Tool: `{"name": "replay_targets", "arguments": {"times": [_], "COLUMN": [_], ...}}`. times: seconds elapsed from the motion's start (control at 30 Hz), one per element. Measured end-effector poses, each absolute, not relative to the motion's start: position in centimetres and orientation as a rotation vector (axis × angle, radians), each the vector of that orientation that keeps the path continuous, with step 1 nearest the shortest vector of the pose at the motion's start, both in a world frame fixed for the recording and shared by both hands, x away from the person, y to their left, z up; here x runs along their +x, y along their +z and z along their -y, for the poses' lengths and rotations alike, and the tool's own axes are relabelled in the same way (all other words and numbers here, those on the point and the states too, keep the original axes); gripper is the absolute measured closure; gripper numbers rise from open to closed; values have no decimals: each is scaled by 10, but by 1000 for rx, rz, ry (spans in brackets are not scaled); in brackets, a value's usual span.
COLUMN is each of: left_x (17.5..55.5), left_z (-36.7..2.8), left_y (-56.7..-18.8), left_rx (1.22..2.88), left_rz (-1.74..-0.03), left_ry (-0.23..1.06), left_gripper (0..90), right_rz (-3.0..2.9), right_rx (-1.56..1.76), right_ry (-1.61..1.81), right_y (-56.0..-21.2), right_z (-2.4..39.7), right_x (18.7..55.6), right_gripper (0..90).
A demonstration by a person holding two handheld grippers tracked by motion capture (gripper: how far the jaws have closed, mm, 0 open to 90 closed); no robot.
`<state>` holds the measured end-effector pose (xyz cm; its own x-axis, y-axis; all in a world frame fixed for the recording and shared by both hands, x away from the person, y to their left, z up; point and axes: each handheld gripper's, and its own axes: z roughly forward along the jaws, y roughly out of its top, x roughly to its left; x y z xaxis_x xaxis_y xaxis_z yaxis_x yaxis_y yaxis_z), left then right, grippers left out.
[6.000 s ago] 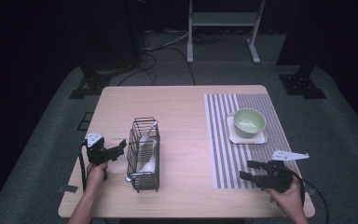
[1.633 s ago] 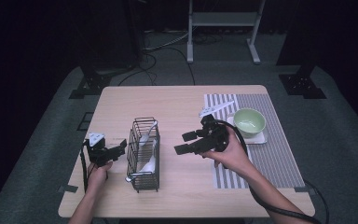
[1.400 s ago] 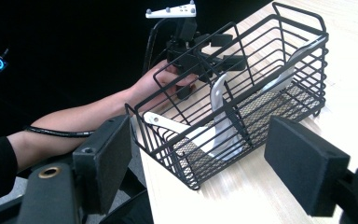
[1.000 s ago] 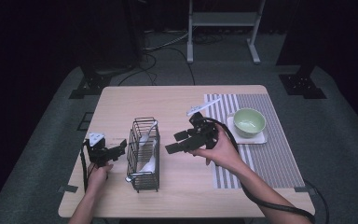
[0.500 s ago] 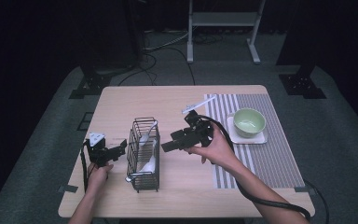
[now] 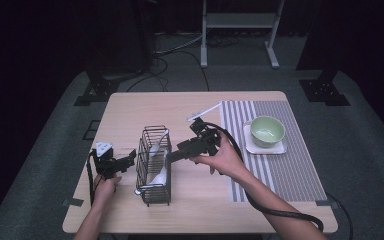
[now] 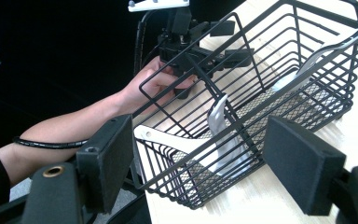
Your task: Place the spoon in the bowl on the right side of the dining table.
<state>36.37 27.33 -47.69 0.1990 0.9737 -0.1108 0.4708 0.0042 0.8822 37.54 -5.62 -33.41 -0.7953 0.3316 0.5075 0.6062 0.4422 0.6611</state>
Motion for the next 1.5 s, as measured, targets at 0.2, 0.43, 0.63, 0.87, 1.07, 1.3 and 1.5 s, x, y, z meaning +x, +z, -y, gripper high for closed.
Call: {"name": "replay_targets", "arguments": {"times": [0.2, 0.43, 0.63, 0.87, 1.07, 1.3, 1.5], "left_x": [364, 364, 364, 364, 364, 364, 364], "left_z": [-273, -273, -273, -273, -274, -274, -274], "left_y": [-477, -477, -477, -477, -477, -477, -477], "left_rx": [1603, 1603, 1604, 1603, 1599, 1602, 1603], "left_rz": [-1400, -1399, -1400, -1400, -1402, -1400, -1400], "left_ry": [726, 726, 725, 725, 722, 723, 723], "left_gripper": [16, 16, 16, 16, 16, 16, 16], "right_rz": [2389, 2383, 2396, 2430, 2434, 2440, 2438], "right_rx": [-809, -807, -825, -843, -867, -879, -891], "right_ry": [-1273, -1257, -1235, -1202, -1198, -1177, -1175], "right_y": [-335, -337, -338, -341, -340, -340, -340], "right_z": [49, 40, 35, 32, 29, 27, 27], "right_x": [379, 381, 383, 384, 385, 385, 385], "right_gripper": [257, 287, 320, 386, 450, 554, 649]}}
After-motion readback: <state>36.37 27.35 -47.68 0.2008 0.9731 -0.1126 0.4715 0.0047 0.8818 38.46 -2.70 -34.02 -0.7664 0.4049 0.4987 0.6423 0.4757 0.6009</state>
